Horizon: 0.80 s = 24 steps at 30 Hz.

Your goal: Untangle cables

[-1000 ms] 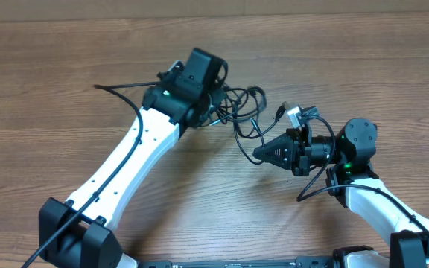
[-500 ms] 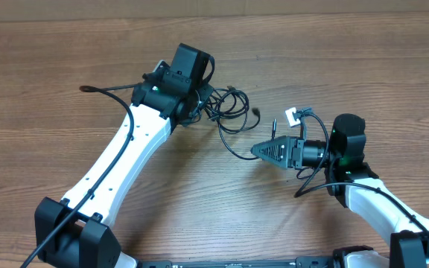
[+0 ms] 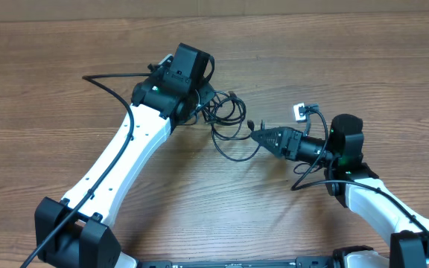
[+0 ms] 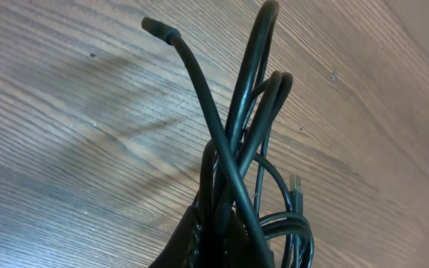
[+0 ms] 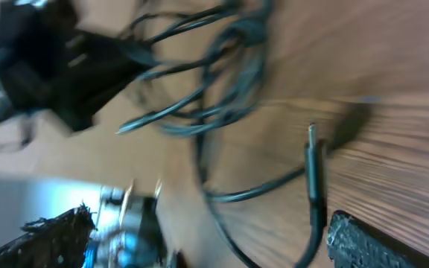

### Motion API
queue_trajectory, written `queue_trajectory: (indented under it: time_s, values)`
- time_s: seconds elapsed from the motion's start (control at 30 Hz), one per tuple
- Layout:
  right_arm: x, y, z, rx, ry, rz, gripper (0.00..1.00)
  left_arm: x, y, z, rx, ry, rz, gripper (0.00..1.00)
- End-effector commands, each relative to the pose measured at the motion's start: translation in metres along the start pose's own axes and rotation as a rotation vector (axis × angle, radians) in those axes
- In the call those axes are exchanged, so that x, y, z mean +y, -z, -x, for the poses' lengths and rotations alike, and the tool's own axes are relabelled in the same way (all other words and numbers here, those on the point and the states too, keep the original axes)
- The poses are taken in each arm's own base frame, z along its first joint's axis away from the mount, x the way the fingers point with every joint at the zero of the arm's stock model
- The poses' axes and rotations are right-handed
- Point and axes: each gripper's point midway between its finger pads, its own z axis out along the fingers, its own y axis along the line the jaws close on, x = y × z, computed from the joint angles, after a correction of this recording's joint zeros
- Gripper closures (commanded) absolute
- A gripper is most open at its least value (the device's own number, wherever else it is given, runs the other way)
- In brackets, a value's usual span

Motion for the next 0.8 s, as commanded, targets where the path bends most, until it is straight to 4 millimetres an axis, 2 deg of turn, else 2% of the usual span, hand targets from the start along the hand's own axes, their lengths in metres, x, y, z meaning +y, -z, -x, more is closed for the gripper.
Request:
queue_trajectory:
  time_s: [0.0,0.07,0.17,0.23,0.33,0.43,0.77]
  values:
    - [-0.026,0.003,0.019,-0.120,-0.069,-0.154,0.00,0.001,-0.001,0.004,-0.013,-0.087,0.004,0.96]
    - [-0.035,0.005,0.017,-0.127,-0.098,-0.196,0.00,0.001,-0.001,0.004,-0.013,-0.093,0.005,0.96]
    - [-0.035,0.004,0.016,-0.122,-0.098,-0.193,0.00,0.000,-0.001,0.004,-0.013,-0.104,0.003,0.96]
    - [-0.020,0.002,0.016,-0.099,-0.031,-0.128,0.00,-0.001,-0.001,0.003,-0.012,-0.135,-0.003,0.96]
    - [0.011,0.000,0.015,-0.053,0.100,0.015,0.00,-0.002,-0.001,0.001,-0.003,-0.175,-0.009,0.96]
    - [0.030,0.001,0.015,-0.037,0.167,0.093,0.01,-0.006,-0.001,-0.003,0.019,-0.180,-0.031,0.96]
    - [0.030,0.001,0.014,-0.033,0.165,0.095,0.13,-0.032,0.002,-0.021,0.074,-0.204,-0.139,0.96]
